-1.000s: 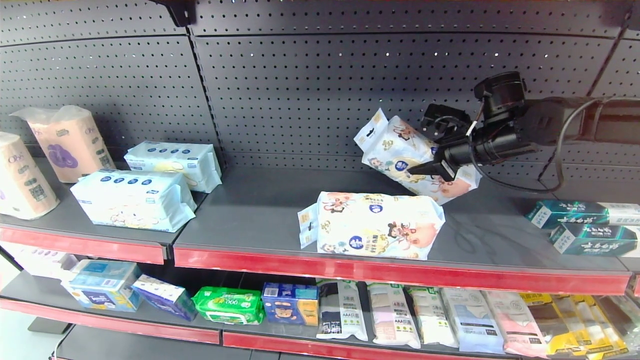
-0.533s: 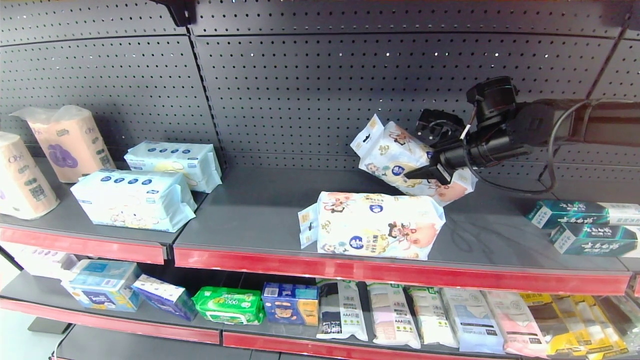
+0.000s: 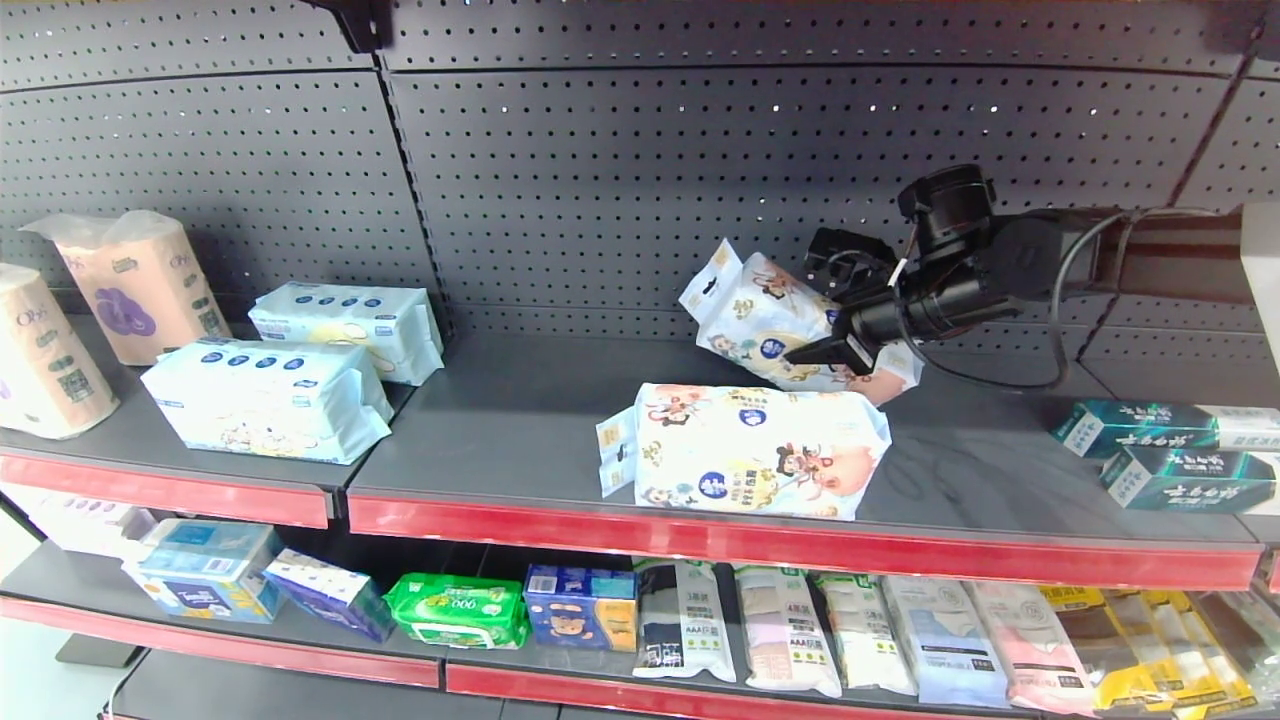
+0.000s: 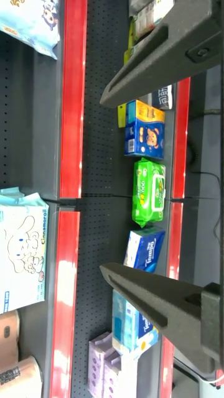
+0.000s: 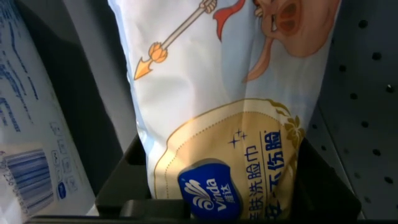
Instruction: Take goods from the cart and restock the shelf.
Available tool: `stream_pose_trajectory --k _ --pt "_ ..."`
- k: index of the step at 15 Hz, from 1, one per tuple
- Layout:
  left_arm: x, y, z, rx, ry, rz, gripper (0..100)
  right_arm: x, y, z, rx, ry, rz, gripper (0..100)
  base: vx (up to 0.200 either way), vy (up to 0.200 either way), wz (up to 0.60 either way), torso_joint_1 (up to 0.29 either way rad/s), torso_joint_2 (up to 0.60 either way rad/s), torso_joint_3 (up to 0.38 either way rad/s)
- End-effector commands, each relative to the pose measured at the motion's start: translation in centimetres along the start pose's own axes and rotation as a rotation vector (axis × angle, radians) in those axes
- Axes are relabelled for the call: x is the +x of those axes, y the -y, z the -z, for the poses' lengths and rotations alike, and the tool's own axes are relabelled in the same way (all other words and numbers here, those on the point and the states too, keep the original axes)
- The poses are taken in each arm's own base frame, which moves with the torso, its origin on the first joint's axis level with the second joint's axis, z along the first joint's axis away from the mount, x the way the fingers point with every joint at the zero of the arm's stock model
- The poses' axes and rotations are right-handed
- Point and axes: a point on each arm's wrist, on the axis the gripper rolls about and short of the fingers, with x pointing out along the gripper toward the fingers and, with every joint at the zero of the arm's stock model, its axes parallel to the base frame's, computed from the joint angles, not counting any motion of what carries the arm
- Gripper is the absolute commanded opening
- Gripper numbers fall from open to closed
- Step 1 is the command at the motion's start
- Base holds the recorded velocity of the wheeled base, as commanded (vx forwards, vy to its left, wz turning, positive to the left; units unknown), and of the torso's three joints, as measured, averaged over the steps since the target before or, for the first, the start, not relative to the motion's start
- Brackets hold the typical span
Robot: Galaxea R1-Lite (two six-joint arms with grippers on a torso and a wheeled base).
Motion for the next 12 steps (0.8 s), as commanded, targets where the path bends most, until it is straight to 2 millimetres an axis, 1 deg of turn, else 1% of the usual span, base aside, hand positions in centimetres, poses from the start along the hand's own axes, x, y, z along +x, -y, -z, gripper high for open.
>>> stream_pose_trajectory --k 1,4,12 --pt "0.00 0.00 0.00 0.000 0.000 0.000 100 0.35 -0.11 0.13 0.002 -0.004 -0.007 0 0.000 0.000 0.00 0.000 0.00 0.000" --pt "0.00 0.00 0.00 0.000 0.000 0.000 100 0.64 -0.20 0.28 0.004 -0.008 -0.014 0 0.000 0.000 0.00 0.000 0.00 0.000" --pt "0.00 0.00 0.00 -0.002 0.000 0.000 100 1.14 -1.07 -0.47 -0.014 0.009 -0.044 0 0.000 0.000 0.00 0.000 0.00 0.000"
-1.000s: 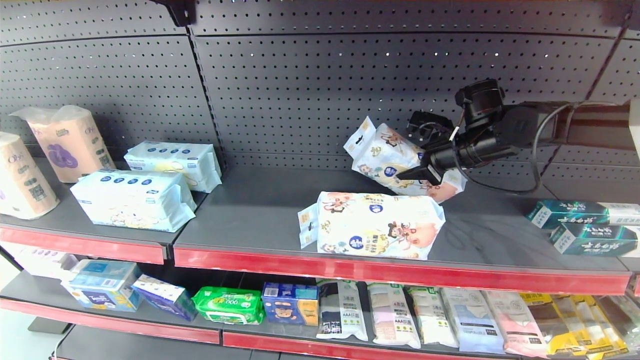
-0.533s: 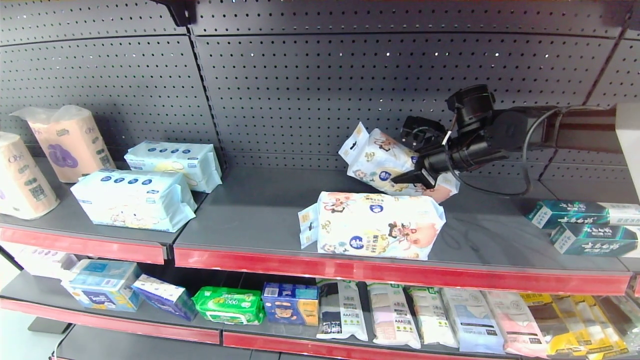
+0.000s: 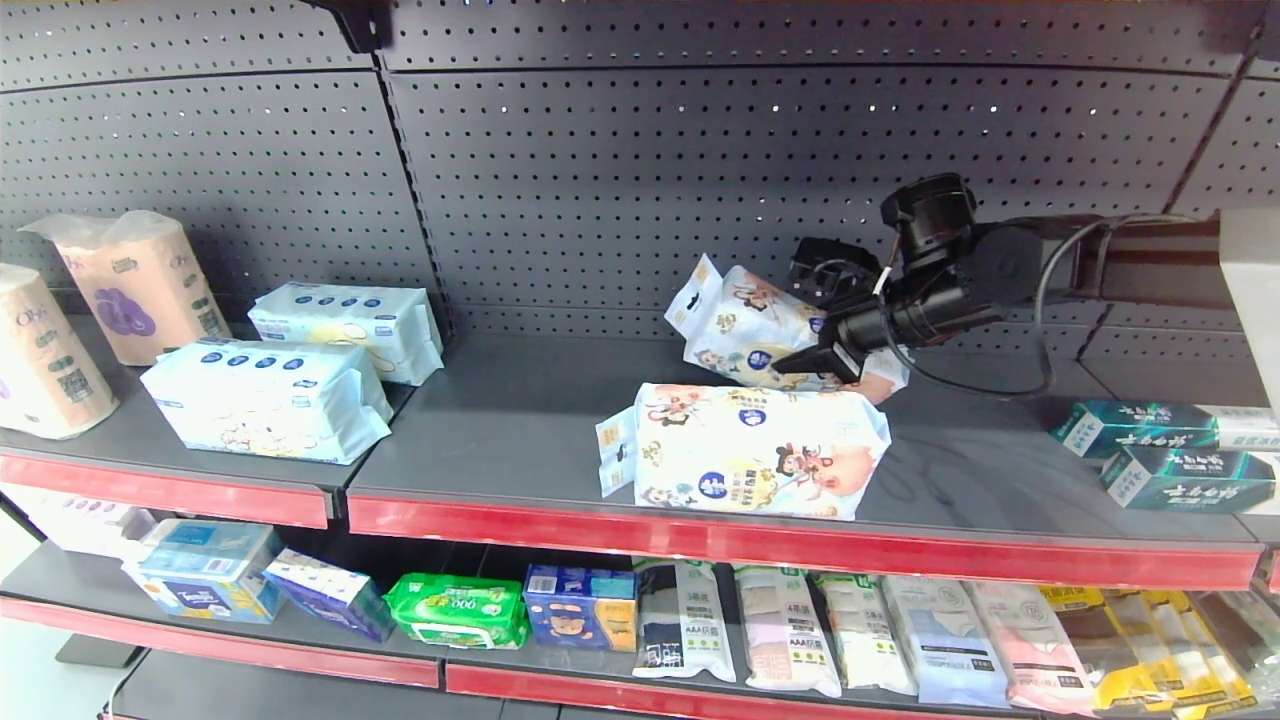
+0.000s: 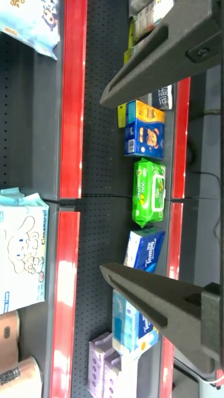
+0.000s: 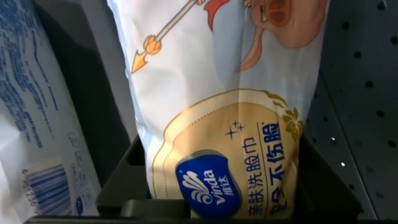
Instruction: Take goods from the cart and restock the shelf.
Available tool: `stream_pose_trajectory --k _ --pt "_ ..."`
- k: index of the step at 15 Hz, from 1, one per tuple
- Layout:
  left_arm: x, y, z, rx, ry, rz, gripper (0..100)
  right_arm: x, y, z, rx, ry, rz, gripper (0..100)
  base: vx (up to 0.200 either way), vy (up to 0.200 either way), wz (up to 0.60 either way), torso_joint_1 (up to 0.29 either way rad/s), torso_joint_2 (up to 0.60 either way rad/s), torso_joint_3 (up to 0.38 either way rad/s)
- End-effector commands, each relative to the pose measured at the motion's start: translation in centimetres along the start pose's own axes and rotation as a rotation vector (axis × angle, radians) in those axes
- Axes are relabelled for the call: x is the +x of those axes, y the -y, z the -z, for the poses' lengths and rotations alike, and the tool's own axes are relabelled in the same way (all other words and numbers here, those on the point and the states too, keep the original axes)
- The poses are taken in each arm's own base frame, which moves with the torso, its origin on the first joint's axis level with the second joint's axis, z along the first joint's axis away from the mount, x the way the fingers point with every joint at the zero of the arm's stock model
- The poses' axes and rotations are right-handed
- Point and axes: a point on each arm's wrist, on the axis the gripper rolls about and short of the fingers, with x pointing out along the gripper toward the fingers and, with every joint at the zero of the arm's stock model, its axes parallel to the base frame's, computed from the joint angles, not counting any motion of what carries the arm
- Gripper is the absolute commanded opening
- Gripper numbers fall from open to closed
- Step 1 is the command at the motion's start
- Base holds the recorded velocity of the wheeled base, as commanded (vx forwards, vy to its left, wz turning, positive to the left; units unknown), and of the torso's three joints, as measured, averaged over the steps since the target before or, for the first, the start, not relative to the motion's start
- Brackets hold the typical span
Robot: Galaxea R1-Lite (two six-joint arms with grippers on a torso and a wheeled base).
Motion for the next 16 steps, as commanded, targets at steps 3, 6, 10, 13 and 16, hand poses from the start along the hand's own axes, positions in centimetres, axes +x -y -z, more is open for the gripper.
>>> stream_pose_trajectory --k 3,6,10,13,16 --pt "0.00 0.00 0.00 -0.001 0.000 0.000 100 0.21 -0.23 0.01 -0.001 -0.002 -0.009 0 0.000 0.000 0.00 0.000 0.00 0.000" --pt "0.00 0.00 0.00 0.000 0.000 0.000 100 0.25 -0.27 0.07 0.000 -0.004 -0.011 0 0.000 0.000 0.00 0.000 0.00 0.000" --pt "0.00 0.00 0.00 0.000 0.000 0.000 100 0.43 -0.55 -0.17 -0.004 -0.003 -0.017 0 0.000 0.000 0.00 0.000 0.00 0.000" --pt "0.00 0.00 0.00 0.000 0.000 0.000 100 0.47 -0.54 -0.16 -0.004 -0.003 -0.017 100 0.000 0.000 0.00 0.000 0.00 0.000" --pt "0.00 0.00 0.00 0.000 0.000 0.000 100 0.47 -0.53 -0.17 -0.003 -0.002 -0.016 100 0.000 0.000 0.00 0.000 0.00 0.000"
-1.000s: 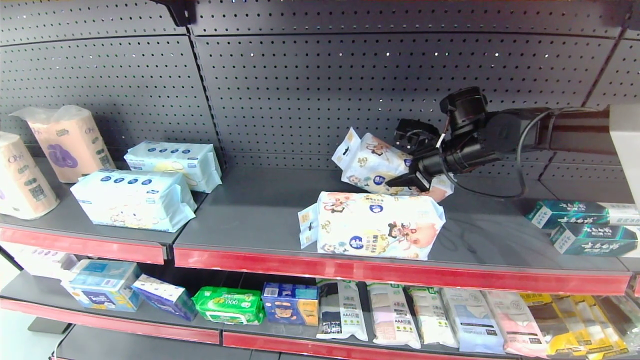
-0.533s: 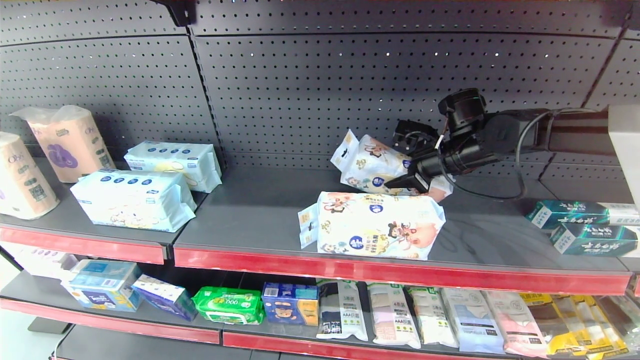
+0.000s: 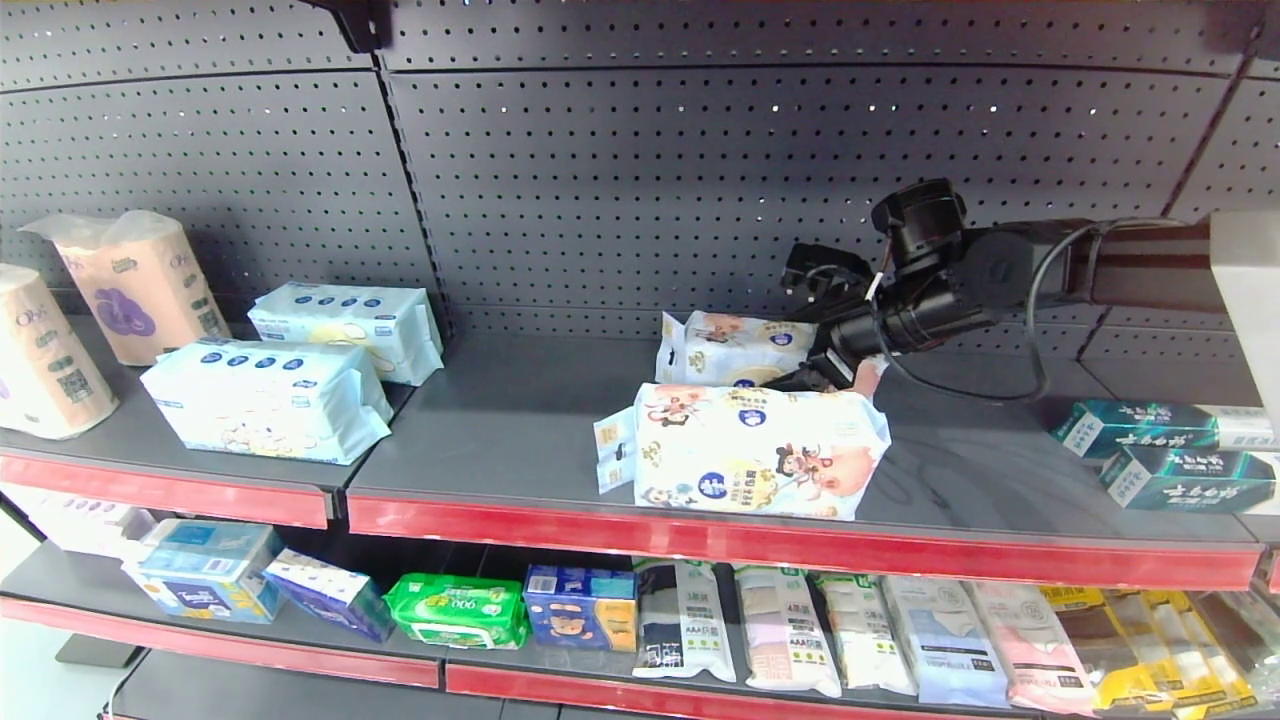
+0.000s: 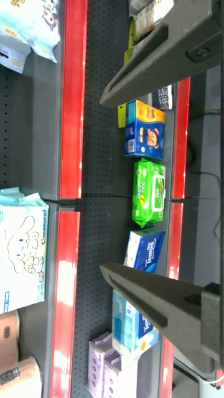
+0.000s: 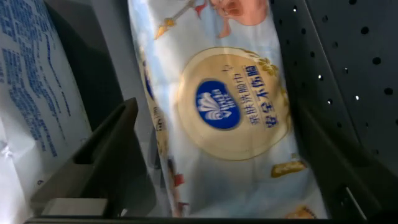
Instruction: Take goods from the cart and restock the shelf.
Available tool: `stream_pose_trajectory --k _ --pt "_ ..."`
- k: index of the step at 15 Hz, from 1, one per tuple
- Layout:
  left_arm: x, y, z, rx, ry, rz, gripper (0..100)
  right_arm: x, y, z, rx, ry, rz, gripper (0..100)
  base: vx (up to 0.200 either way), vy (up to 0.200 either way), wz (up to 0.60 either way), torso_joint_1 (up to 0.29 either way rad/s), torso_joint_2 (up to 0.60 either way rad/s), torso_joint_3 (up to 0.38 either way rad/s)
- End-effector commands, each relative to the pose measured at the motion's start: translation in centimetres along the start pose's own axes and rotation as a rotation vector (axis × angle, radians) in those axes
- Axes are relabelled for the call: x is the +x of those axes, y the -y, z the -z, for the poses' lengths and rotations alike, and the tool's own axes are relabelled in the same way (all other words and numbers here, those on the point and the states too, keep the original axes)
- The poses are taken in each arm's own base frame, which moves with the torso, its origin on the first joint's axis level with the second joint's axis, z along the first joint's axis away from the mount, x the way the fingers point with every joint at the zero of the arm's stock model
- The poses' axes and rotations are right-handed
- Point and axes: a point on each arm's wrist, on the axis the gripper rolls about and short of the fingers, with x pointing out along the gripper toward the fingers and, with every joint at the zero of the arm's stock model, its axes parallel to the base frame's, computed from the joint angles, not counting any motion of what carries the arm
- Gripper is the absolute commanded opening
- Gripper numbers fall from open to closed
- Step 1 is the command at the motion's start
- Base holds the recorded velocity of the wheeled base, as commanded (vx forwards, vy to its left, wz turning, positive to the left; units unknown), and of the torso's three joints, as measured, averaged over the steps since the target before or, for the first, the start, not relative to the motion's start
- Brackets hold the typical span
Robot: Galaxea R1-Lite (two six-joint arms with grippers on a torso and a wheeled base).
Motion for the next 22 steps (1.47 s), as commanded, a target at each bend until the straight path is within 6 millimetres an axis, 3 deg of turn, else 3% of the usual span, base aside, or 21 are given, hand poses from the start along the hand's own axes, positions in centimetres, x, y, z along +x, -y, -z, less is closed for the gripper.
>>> stream_pose_trajectory --k 1,9,16,22 --pt "0.0 0.0 0.0 -0.001 0.000 0.000 100 0.0 0.0 0.0 -0.001 0.001 0.002 100 0.000 0.000 0.00 0.000 0.00 0.000" --pt "0.0 0.0 0.0 0.001 0.000 0.000 100 -3.0 2.5 0.8 0.078 0.033 0.079 100 0.000 0.000 0.00 0.000 0.00 0.000" --pt "0.0 0.0 0.0 0.001 0.000 0.000 100 -5.3 1.5 1.9 0.139 0.035 0.035 100 0.000 0.000 0.00 0.000 0.00 0.000" --pt "0.0 0.0 0.0 0.000 -0.001 0.000 100 -8.8 1.2 2.4 0.196 0.082 0.032 100 0.000 0.000 0.00 0.000 0.00 0.000"
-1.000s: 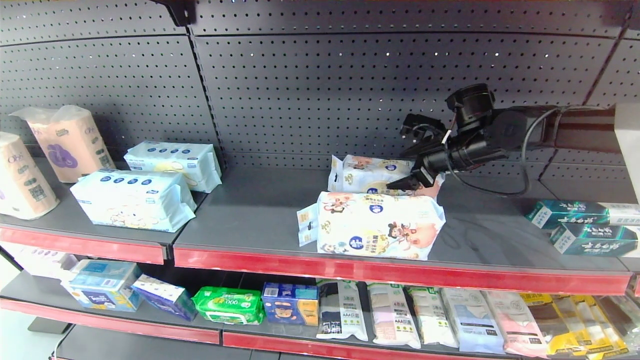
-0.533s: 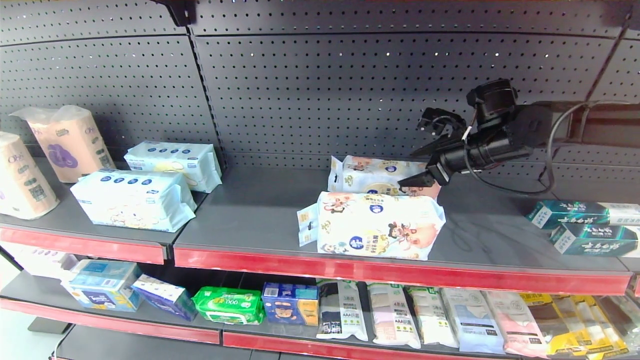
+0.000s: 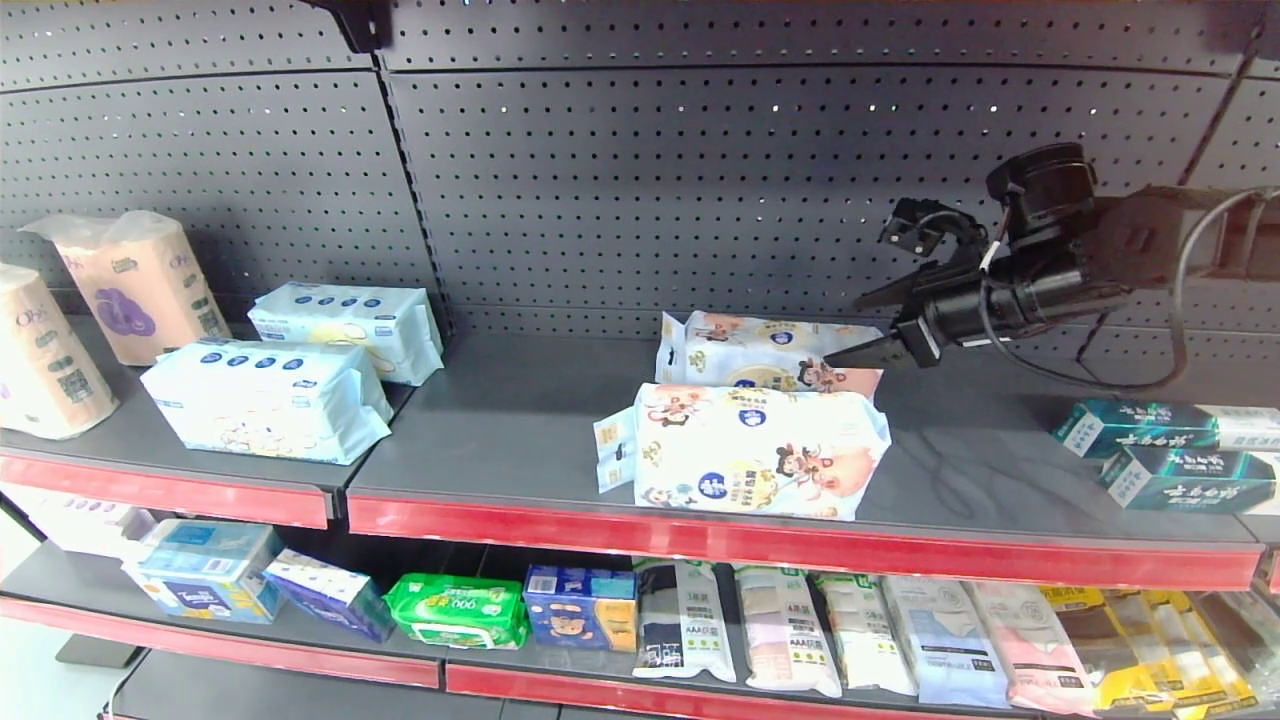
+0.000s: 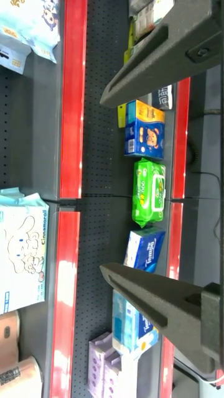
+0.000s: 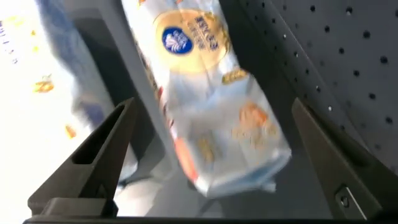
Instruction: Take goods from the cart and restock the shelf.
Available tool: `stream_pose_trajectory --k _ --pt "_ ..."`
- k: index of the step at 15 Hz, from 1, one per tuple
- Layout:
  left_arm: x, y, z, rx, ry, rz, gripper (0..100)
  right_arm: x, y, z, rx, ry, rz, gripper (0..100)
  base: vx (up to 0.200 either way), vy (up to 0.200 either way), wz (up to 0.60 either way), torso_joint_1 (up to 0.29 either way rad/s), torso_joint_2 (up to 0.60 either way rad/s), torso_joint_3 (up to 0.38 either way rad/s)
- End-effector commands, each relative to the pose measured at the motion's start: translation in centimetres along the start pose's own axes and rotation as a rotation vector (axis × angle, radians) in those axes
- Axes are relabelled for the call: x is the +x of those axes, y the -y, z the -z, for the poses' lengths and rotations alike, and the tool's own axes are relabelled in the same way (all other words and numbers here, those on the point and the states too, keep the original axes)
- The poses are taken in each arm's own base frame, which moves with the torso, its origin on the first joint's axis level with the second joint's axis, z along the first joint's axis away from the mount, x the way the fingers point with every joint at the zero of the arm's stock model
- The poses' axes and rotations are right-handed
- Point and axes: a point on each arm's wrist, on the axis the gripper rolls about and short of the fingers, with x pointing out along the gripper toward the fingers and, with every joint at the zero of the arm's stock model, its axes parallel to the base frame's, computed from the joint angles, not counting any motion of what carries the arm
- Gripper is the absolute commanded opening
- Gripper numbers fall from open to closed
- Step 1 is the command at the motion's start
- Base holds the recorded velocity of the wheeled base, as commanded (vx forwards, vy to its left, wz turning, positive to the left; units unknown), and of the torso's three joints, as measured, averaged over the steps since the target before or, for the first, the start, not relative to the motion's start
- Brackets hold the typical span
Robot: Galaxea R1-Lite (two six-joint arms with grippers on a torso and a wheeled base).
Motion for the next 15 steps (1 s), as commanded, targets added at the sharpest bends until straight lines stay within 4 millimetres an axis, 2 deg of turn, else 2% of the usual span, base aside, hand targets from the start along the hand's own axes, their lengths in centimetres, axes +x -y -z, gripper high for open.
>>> stream_pose_trajectory --k 1,6,9,15 --pt "0.0 0.0 0.0 0.000 -0.001 0.000 100 -1.9 -0.3 0.1 0.008 0.004 0.016 100 0.000 0.000 0.00 0.000 0.00 0.000" --pt "0.0 0.0 0.0 0.000 0.000 0.000 100 -4.9 -1.1 1.1 0.056 0.007 0.032 100 0.000 0.000 0.00 0.000 0.00 0.000" --pt "0.0 0.0 0.0 -0.002 0.000 0.000 100 -5.7 -1.0 1.0 0.067 0.025 0.035 100 0.000 0.000 0.00 0.000 0.00 0.000" --pt "0.0 0.0 0.0 0.000 -0.001 0.000 100 -6.7 -4.4 2.0 0.097 -0.005 -0.018 100 0.000 0.000 0.00 0.000 0.00 0.000"
